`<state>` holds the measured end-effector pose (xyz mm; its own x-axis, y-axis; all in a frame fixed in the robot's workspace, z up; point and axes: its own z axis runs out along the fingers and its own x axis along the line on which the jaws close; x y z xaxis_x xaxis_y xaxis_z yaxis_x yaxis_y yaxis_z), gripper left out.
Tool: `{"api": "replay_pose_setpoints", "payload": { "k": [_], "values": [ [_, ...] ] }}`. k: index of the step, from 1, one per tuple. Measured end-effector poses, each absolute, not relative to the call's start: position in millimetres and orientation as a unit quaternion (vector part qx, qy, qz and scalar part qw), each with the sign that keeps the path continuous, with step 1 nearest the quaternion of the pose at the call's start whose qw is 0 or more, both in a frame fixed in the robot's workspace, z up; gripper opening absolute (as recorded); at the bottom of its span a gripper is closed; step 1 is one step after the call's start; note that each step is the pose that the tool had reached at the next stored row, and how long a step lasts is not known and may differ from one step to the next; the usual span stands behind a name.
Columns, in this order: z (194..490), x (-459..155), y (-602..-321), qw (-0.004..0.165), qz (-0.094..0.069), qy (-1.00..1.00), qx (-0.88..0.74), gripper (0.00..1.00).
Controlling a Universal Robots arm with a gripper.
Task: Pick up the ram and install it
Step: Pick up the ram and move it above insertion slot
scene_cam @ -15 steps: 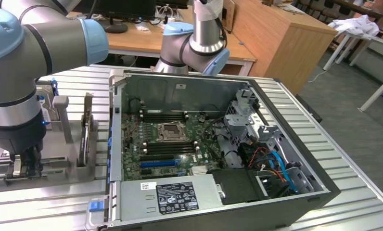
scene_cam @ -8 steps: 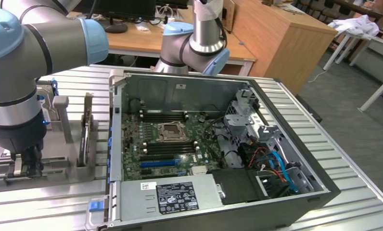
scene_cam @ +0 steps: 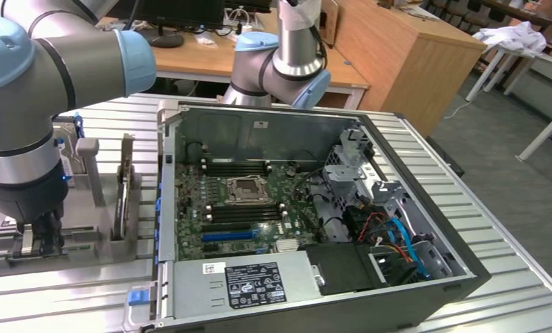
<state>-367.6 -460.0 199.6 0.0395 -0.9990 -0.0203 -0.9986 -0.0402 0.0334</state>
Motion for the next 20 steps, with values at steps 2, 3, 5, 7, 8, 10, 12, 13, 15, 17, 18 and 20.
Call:
{"api": "replay_pose_setpoints", "payload": {
  "k": [2,3,5,7,8,10,12,13,15,17,18,20],
  "values": [
    [199.6,-367.6,-460.0,0.005,-0.019,-0.693,0.721,0.21],
    [199.5,-367.6,-460.0,0.005,-0.019,-0.693,0.721,0.21],
    [199.5,-367.6,-460.0,0.005,-0.019,-0.693,0.721,0.21],
    [200.1,-367.6,-459.9,0.005,-0.019,-0.693,0.721,0.21],
    [200.5,-367.6,-459.9,0.005,-0.019,-0.693,0.721,0.21],
    [201.2,-367.6,-459.9,0.005,-0.019,-0.693,0.721,0.21],
    [201.2,-367.6,-459.9,0.005,-0.019,-0.693,0.721,0.21],
    [201.4,-367.6,-460.0,0.005,-0.019,-0.693,0.721,0.21],
    [201.3,-367.6,-459.9,0.005,-0.019,-0.693,0.721,0.21],
    [201.4,-367.6,-459.9,0.005,-0.019,-0.693,0.721,0.21],
    [201.3,-367.6,-459.9,0.005,-0.019,-0.693,0.721,0.21],
    [201.3,-367.6,-460.0,0.005,-0.019,-0.693,0.721,0.21]
  ]
}}
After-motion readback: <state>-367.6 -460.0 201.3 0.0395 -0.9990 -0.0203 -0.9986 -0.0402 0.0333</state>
